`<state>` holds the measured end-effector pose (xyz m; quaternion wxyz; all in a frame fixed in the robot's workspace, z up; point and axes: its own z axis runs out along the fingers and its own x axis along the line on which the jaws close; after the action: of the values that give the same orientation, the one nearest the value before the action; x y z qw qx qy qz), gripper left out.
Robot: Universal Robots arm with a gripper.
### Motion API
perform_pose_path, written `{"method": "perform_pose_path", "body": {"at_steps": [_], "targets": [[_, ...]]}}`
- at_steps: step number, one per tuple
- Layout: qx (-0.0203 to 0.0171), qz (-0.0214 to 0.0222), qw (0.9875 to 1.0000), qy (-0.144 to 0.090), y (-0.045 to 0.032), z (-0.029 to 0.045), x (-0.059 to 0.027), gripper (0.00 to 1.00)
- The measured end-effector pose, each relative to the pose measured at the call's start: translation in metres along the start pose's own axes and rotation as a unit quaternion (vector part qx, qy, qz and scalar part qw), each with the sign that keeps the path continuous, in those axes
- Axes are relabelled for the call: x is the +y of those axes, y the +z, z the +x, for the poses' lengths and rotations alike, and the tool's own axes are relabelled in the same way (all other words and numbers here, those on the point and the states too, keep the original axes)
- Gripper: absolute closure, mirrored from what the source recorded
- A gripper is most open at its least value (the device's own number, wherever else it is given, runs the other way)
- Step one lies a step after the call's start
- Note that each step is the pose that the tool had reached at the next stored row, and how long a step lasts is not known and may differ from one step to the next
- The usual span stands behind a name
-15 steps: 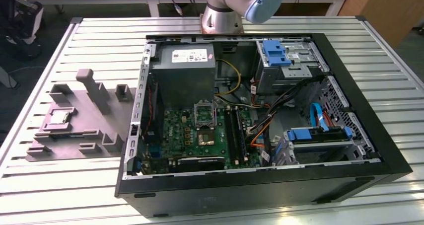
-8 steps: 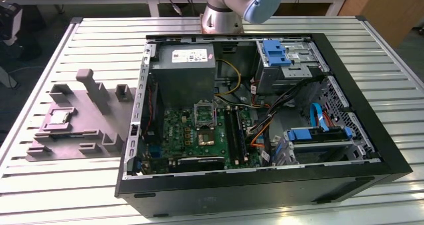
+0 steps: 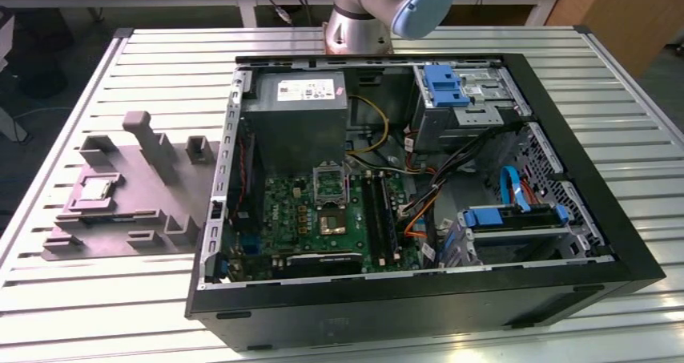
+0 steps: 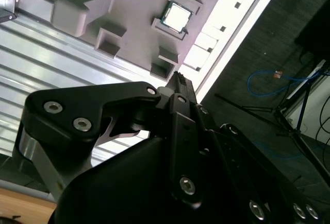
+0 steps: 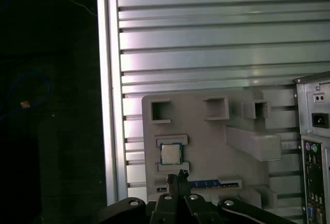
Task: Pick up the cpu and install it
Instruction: 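Reach for the cpu, then pick up the cpu and move it towards the insertion slot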
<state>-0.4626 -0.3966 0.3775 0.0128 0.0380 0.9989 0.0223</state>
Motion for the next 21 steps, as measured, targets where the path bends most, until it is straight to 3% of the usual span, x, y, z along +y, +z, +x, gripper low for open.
{"method": "perform_pose_path", "body": {"at_steps": [16,21], "targets": [[0.0000,0.0000,1.0000,0.000,0.0000,0.0000,0.0000,0.89],[0.0000,0.0000,1.0000,0.000,0.0000,0.0000,0.0000,0.65]]}}
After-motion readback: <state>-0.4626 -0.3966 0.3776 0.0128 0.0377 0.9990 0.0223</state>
